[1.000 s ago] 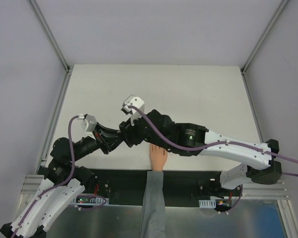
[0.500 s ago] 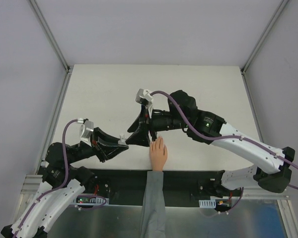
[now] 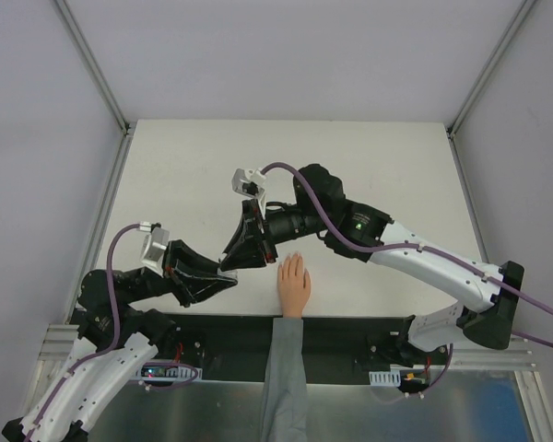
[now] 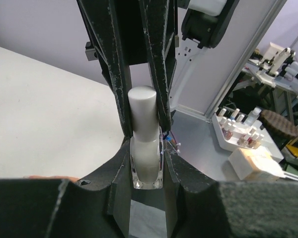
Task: Paint the nails
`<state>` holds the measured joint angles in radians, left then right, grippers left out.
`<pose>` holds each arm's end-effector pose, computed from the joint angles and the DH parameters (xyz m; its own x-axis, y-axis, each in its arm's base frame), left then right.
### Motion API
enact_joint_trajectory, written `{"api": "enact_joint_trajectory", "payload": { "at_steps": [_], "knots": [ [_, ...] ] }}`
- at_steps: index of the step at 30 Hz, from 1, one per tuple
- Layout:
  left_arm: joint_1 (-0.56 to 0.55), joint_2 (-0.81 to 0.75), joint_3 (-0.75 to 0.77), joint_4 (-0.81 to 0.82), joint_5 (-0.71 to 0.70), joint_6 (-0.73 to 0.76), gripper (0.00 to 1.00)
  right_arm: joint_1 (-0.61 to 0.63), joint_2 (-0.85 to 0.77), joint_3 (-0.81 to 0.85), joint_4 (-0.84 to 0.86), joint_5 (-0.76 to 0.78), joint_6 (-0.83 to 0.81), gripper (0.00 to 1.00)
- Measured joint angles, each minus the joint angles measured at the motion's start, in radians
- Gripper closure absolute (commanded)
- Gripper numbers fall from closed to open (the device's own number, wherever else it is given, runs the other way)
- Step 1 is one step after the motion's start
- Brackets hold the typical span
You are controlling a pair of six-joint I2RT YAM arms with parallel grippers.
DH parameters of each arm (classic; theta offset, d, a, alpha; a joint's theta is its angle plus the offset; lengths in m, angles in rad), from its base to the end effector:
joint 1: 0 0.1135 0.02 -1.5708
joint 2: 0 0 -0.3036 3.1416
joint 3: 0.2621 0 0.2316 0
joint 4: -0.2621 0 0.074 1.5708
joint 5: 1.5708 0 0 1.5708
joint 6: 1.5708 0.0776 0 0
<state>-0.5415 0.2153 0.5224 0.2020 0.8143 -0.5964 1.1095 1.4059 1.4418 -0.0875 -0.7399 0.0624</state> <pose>-0.0037 -0.0636 0.3652 -0.1588 -0.3544 -0.9215 0.9775 0.0747 -0.1972 0.0968 0.3123 0.4742 -0.0828 -0.0632 -0.9946 -0.9577 -0.2708 0.0970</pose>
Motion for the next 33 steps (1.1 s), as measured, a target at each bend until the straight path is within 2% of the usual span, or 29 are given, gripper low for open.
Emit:
{"api": "enact_joint_trajectory", "payload": {
  "at_steps": [1, 2, 7, 11, 12, 13, 14, 15, 18, 21, 23, 24, 27, 29, 32, 33],
  "knots": [
    [0.000, 0.000, 0.000, 0.003, -0.001, -0.009, 1.00, 0.000, 0.000, 0.000, 0.005, -0.004, -0.004, 0.97],
    [0.000, 0.000, 0.000, 0.003, -0.003, -0.016, 1.00, 0.000, 0.000, 0.000, 0.011, -0.005, -0.009, 0.99],
    [0.000, 0.000, 0.001, -0.027, -0.035, -0.003, 1.00, -0.003, -0.014, -0.049, 0.069, 0.003, -0.026, 0.99],
    [-0.001, 0.030, 0.027, -0.113, -0.112, 0.103, 1.00, -0.003, -0.044, -0.106, 0.106, 0.114, -0.031, 0.99],
    [-0.001, 0.043, 0.035, -0.128, -0.134, 0.128, 1.00, 0.009, -0.054, -0.114, 0.101, 0.185, -0.037, 0.99],
    [-0.001, 0.060, 0.045, -0.149, -0.166, 0.166, 1.00, 0.039, -0.065, -0.114, 0.071, 0.331, -0.045, 0.99],
    [0.000, 0.075, 0.050, -0.166, -0.201, 0.196, 1.00, 0.085, -0.072, -0.103, 0.032, 0.512, -0.045, 0.99],
    [0.000, 0.102, 0.057, -0.174, -0.236, 0.233, 1.00, 0.179, -0.062, -0.055, -0.049, 0.785, -0.047, 0.99],
    [-0.004, 0.154, 0.084, -0.187, -0.257, 0.309, 1.00, 0.351, 0.010, 0.066, -0.191, 1.280, -0.024, 0.99],
    [-0.010, 0.203, 0.101, -0.187, -0.259, 0.351, 1.00, 0.404, 0.056, 0.105, -0.220, 1.493, 0.006, 0.97],
    [-0.010, 0.228, 0.102, -0.185, -0.258, 0.362, 1.00, 0.406, 0.070, 0.107, -0.230, 1.542, 0.020, 0.90],
    [-0.010, 0.232, 0.102, -0.187, -0.258, 0.365, 1.00, 0.405, 0.074, 0.107, -0.233, 1.550, 0.026, 0.80],
    [-0.009, 0.219, 0.101, -0.193, -0.254, 0.365, 1.00, 0.398, 0.075, 0.106, -0.225, 1.518, 0.019, 0.65],
    [-0.006, 0.189, 0.097, -0.194, -0.250, 0.358, 1.00, 0.390, 0.064, 0.102, -0.224, 1.453, -0.021, 0.59],
    [0.000, 0.122, 0.071, -0.189, -0.230, 0.333, 1.00, 0.366, 0.037, 0.095, -0.231, 1.310, -0.077, 0.44],
    [0.000, 0.100, 0.060, -0.183, -0.221, 0.319, 1.00, 0.356, 0.022, 0.087, -0.231, 1.250, -0.097, 0.42]
  ]
}}
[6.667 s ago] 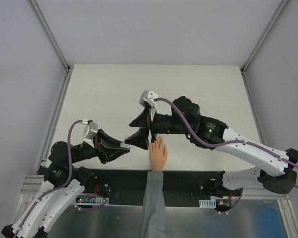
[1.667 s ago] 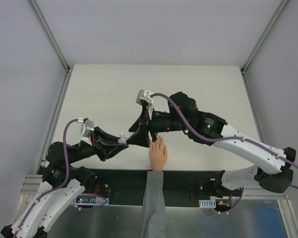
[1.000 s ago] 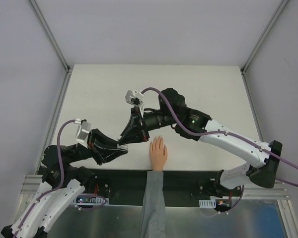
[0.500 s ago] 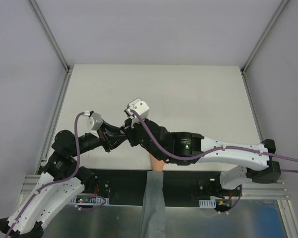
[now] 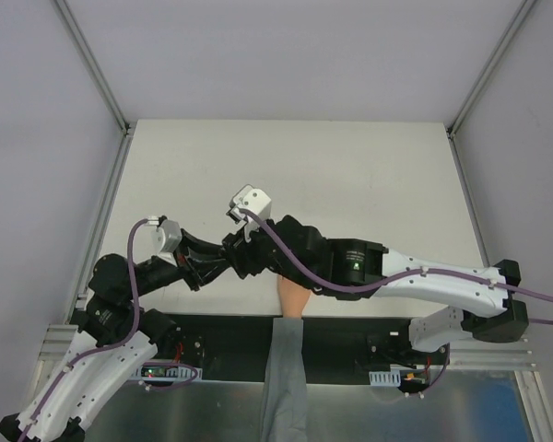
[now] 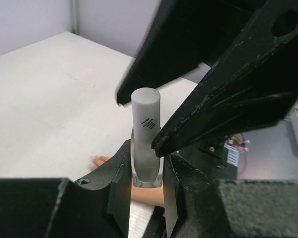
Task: Paint the nails
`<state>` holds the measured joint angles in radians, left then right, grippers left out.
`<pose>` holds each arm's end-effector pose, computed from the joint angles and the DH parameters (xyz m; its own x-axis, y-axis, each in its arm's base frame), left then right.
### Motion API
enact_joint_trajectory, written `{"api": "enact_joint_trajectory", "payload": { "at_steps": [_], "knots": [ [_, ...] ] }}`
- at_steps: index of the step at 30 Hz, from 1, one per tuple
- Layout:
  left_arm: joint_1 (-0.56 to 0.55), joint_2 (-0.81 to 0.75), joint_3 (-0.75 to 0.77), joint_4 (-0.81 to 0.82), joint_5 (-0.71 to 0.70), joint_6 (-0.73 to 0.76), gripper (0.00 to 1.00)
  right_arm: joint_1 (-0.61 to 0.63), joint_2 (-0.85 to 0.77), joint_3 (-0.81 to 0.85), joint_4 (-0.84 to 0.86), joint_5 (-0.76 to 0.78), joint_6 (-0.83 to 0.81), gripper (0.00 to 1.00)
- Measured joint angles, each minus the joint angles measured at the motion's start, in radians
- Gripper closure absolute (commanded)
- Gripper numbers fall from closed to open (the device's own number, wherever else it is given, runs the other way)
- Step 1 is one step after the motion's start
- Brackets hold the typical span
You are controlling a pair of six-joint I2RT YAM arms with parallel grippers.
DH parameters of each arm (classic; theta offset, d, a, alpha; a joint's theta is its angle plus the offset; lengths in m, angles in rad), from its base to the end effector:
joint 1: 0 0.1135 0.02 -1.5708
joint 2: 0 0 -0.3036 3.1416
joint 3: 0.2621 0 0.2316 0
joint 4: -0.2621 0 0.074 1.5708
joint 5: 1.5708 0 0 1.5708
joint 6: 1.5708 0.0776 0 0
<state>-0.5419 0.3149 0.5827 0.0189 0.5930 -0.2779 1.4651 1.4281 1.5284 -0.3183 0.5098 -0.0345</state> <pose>0.0324 -0.0701 0.3637 -0.0103 -0.2593 -0.9657 0.9194 0.3773 -0.1112 0.0727 0.3259 0.4655 0.0054 -0.2345 -0.9721 -0.8180 0.5581 -0.1392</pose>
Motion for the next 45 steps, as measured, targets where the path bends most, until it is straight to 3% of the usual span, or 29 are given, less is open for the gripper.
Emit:
{"api": "enact_joint_trajectory", "payload": {
  "at_steps": [5, 12, 18, 24, 27, 31, 34, 41, 43, 45],
  "knots": [
    [0.000, -0.078, -0.040, 0.005, 0.069, -0.058, 1.00, -0.059, -0.090, -0.051, 0.006, -0.315, -0.074, 0.35],
    [0.000, -0.120, -0.042, 0.006, 0.208, -0.127, 1.00, -0.245, -0.188, -0.167, 0.116, -0.816, -0.080, 0.36],
    [0.000, -0.132, -0.042, 0.008, 0.261, -0.151, 1.00, -0.299, -0.150, -0.185, 0.233, -1.075, -0.027, 0.46],
    [0.000, -0.132, -0.042, 0.015, 0.270, -0.159, 1.00, -0.305, -0.071, -0.183, 0.331, -1.207, 0.044, 0.59],
    [0.000, -0.132, -0.041, 0.022, 0.271, -0.160, 1.00, -0.305, -0.048, -0.183, 0.349, -1.235, 0.065, 0.67],
    [0.000, -0.127, -0.034, 0.031, 0.288, -0.165, 1.00, -0.310, -0.042, -0.183, 0.369, -1.250, 0.080, 0.94],
    [0.000, -0.124, -0.024, 0.029, 0.274, -0.185, 1.00, -0.312, -0.042, -0.185, 0.394, -1.247, 0.072, 0.99],
    [-0.002, -0.123, -0.013, -0.017, 0.121, -0.150, 1.00, -0.316, -0.055, -0.217, 0.447, -1.131, 0.060, 0.99],
    [-0.002, -0.114, -0.013, -0.032, 0.048, -0.119, 1.00, -0.282, -0.062, -0.209, 0.402, -0.923, 0.053, 0.99],
    [0.000, -0.082, -0.011, -0.055, -0.042, -0.089, 1.00, -0.176, -0.052, -0.134, 0.253, -0.530, 0.077, 0.99]
  ]
}}
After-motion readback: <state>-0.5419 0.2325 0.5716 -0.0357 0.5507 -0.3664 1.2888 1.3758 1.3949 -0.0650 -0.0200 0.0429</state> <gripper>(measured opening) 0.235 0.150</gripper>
